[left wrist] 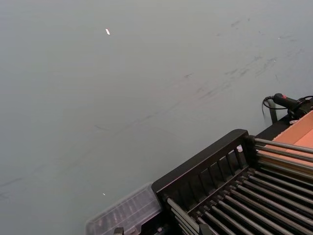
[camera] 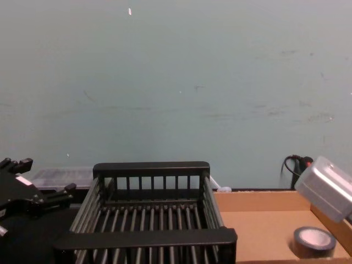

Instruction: Pick up the white tape and place it into the black box , Pick up the silver tape and place it into the brown box.

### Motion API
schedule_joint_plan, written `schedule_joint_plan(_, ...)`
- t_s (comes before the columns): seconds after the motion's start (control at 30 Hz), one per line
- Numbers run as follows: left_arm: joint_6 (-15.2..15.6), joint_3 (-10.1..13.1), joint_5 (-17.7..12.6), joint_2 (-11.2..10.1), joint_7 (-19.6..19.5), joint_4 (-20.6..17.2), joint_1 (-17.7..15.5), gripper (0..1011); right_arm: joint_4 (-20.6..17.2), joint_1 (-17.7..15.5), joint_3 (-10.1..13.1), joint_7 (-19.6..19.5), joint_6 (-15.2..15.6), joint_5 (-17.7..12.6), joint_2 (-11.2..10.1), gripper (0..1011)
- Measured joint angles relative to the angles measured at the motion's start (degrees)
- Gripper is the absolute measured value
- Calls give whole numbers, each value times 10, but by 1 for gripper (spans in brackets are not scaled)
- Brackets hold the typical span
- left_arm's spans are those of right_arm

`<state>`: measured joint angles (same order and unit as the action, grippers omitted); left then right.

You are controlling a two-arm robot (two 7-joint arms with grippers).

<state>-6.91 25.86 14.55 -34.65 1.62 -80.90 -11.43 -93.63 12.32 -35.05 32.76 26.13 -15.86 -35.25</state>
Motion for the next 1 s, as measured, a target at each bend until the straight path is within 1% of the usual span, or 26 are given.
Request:
schedule_joint_plan(0.1, 0, 0, 0, 0, 0, 0, 0, 1001, 0, 0, 0, 0, 0, 0, 0, 136)
schedule_joint_plan(0.17, 0, 0, 0, 0, 0, 0, 0, 1001, 0, 0, 0, 0, 0, 0, 0, 101)
schedule_joint_plan(0.87, 0, 0, 0, 0, 0, 0, 0, 1001, 0, 0, 0, 0, -1, 0, 0, 97)
schedule_joint_plan(1.0, 0, 0, 0, 0, 0, 0, 0, 1001, -6, -4, 7, -2, -3, -5, -4, 97)
